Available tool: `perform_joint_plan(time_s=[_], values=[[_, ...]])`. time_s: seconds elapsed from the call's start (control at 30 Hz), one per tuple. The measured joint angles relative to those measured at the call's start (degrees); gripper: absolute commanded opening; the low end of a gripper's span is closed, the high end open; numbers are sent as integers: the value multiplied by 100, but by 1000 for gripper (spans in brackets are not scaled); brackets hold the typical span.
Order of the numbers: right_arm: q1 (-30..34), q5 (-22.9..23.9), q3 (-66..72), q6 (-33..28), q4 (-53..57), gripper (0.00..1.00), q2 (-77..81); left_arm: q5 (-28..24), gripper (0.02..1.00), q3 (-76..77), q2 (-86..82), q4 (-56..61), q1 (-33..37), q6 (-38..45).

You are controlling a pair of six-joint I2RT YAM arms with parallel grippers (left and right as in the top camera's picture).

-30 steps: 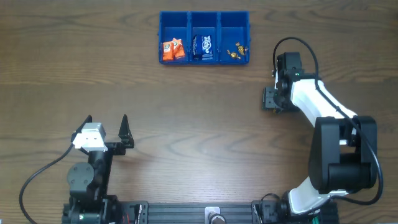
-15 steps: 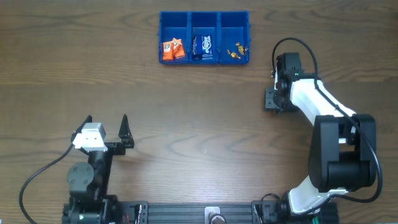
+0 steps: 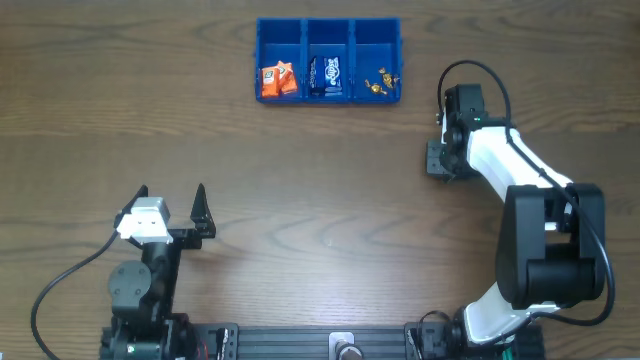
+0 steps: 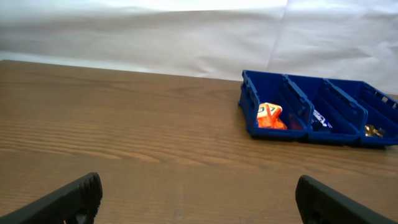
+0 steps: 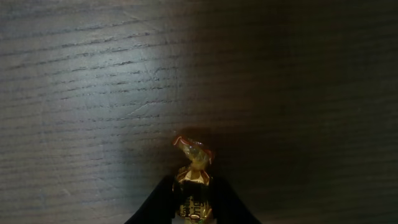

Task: Sort Candies Into Trays

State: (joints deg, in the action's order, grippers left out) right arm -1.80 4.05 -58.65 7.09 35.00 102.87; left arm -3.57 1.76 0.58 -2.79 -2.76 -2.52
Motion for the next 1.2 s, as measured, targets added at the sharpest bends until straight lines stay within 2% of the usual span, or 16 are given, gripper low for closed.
perform_joint_plan(time_s=[0.13,0.27,0.4,0.53,0.8,1.07,1.2], values=[[-177,-57,0,9,120,148,-157,0,998,0,0,0,0,2],[-802,-129,-68,188,330,148,-1519,0,998,0,0,0,0,2],[-1193,-184,-1167,428,505,143,-2181,0,996,0,0,0,0,0],[-1303,-164,-2673,531,743,141,-1384,0,996,0,0,-2,0,0],[-1440,-155,-5372,592,1292,148,1401,0,996,0,0,0,0,2],[-1447,-155,-5501,592,1130,161,2127,0,998,0,0,0,0,0],[-1447,-153,-5512,603,1095,281,2149,0,998,0,0,0,0,2]])
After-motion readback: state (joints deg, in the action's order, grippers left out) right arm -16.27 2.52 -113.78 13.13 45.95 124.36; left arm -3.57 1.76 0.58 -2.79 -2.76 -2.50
